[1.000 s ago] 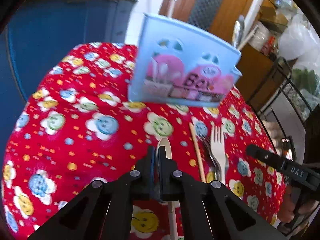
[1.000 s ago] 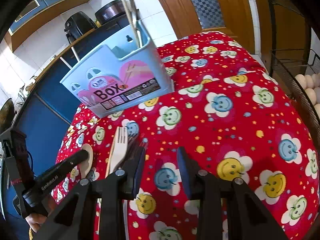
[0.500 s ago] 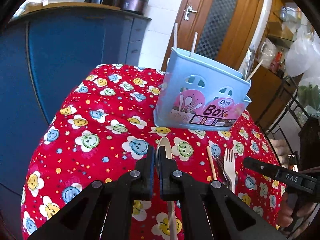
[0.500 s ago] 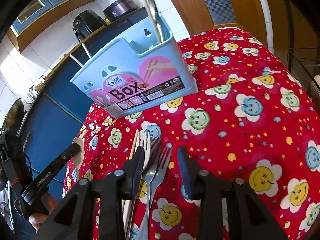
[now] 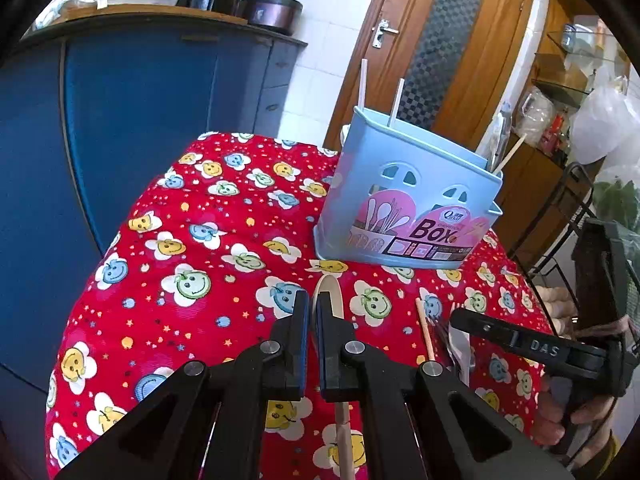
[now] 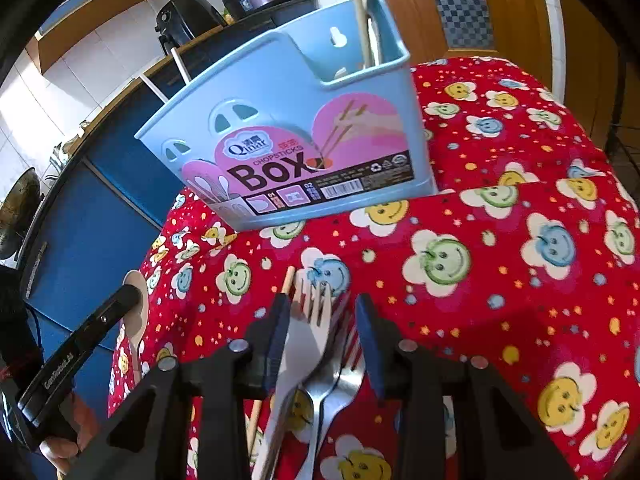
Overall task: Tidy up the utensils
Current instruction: 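Close the left tool on the white spoon while the right tool grasps the silver forks, then lift the spoon and forks and carry both tools over the blue holder, then lower the spoon and forks into the blue holder and open both tools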
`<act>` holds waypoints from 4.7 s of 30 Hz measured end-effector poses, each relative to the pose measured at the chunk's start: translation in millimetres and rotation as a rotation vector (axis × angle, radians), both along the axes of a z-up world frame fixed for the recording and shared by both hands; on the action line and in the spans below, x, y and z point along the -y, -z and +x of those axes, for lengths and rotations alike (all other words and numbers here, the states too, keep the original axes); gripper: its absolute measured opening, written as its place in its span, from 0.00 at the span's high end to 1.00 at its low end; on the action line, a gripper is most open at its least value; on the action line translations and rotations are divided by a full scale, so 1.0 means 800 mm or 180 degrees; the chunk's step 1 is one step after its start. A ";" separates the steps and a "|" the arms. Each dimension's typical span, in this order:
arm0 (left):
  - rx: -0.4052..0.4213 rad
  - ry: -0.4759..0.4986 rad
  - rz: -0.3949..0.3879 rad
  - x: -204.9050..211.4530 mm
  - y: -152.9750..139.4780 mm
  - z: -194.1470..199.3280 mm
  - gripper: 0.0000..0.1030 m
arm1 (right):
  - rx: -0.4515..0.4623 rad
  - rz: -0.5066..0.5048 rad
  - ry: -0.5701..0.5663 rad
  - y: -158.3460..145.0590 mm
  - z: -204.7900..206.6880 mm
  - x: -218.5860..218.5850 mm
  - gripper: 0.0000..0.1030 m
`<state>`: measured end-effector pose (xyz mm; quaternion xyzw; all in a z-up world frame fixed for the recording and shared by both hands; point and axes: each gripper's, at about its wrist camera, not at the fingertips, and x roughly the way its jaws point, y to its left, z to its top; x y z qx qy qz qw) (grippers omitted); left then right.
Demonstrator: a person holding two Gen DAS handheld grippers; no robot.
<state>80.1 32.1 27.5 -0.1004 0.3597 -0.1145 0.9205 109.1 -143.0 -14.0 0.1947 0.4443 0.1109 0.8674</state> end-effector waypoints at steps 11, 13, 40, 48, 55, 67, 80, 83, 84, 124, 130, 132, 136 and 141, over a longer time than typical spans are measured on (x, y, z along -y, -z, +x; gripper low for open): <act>0.0039 0.0004 -0.0032 -0.002 -0.004 -0.002 0.97 | 0.0310 -0.0014 -0.0012 -0.023 -0.012 0.005 0.95; 0.0060 0.0008 -0.0038 -0.001 -0.006 -0.003 0.97 | 0.0368 0.0001 0.0000 -0.029 -0.016 0.007 0.95; 0.0545 0.0062 -0.0091 0.018 -0.071 -0.021 0.97 | 0.1203 -0.0184 0.0417 -0.135 -0.077 0.050 0.96; 0.0787 0.0057 -0.0011 0.031 -0.103 -0.005 0.97 | 0.1399 -0.0371 0.0579 -0.165 -0.067 0.065 0.96; 0.1009 -0.0008 0.0041 0.039 -0.133 0.017 0.97 | 0.1569 -0.0557 0.0694 -0.190 -0.052 0.071 0.96; 0.1353 -0.0240 0.0020 0.042 -0.174 0.073 0.97 | 0.1763 -0.0741 0.0955 -0.215 -0.005 0.086 0.96; 0.1845 -0.0665 0.0129 0.057 -0.200 0.135 0.97 | 0.1995 -0.0925 0.1225 -0.223 0.039 0.089 0.96; 0.1902 -0.0715 0.0188 0.062 -0.192 0.143 0.97 | 0.2043 -0.0929 0.1283 -0.221 0.048 0.091 0.96; 0.1912 -0.0725 0.0207 0.063 -0.189 0.145 0.97 | 0.2058 -0.0935 0.1289 -0.220 0.050 0.090 0.96; 0.2043 -0.0812 0.0253 0.078 -0.126 0.156 0.97 | 0.1980 -0.0990 0.1035 -0.169 0.075 0.068 0.96; 0.1985 -0.0729 0.0262 0.081 -0.118 0.150 0.97 | 0.1929 -0.0871 0.0947 -0.165 0.071 0.068 0.95; 0.1956 -0.0695 0.0262 0.082 -0.117 0.151 0.97 | 0.1911 -0.0845 0.0929 -0.164 0.069 0.069 0.93; 0.1978 -0.0639 0.0251 0.083 -0.122 0.148 0.97 | 0.1908 -0.0789 0.0893 -0.163 0.062 0.070 0.91; 0.2109 -0.0659 0.0198 0.083 -0.137 0.140 0.97 | 0.1900 -0.0741 0.0869 -0.161 0.054 0.071 0.90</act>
